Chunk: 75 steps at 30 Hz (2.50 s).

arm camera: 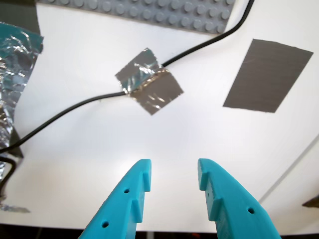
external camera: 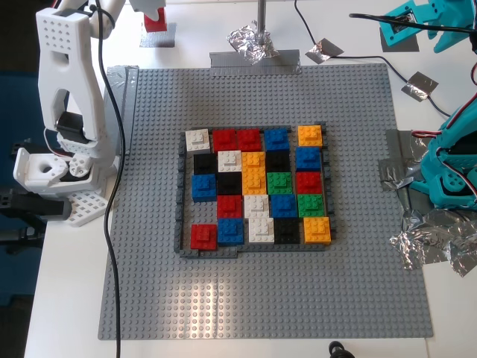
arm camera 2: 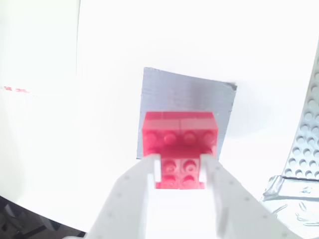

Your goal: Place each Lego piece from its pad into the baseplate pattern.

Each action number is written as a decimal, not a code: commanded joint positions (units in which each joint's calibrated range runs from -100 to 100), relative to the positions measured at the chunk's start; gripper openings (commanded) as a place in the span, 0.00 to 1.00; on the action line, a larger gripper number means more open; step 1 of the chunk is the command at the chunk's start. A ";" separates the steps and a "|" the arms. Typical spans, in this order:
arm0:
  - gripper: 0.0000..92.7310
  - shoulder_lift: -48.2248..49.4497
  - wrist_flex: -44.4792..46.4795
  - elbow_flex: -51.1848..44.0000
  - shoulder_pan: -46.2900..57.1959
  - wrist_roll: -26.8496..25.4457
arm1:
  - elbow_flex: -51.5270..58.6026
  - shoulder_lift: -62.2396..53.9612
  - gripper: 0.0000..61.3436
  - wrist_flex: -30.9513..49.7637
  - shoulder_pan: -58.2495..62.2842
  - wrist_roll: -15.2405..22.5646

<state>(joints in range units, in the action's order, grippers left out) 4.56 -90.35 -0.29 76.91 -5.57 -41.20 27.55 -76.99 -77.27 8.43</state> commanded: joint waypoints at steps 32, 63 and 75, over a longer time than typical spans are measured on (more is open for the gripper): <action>0.12 1.79 -0.13 -0.75 0.31 -0.17 | 49.37 -62.65 0.01 -9.66 40.02 -8.31; 0.12 1.79 -0.13 -0.84 0.16 -0.17 | 73.39 -63.94 0.00 3.03 93.63 -0.49; 0.12 1.79 -0.13 -0.84 0.38 -0.17 | 81.24 -61.11 0.00 8.89 92.47 -1.76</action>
<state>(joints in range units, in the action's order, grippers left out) 4.56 -90.43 -0.29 76.91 -5.57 40.72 -33.77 -69.35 15.36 6.96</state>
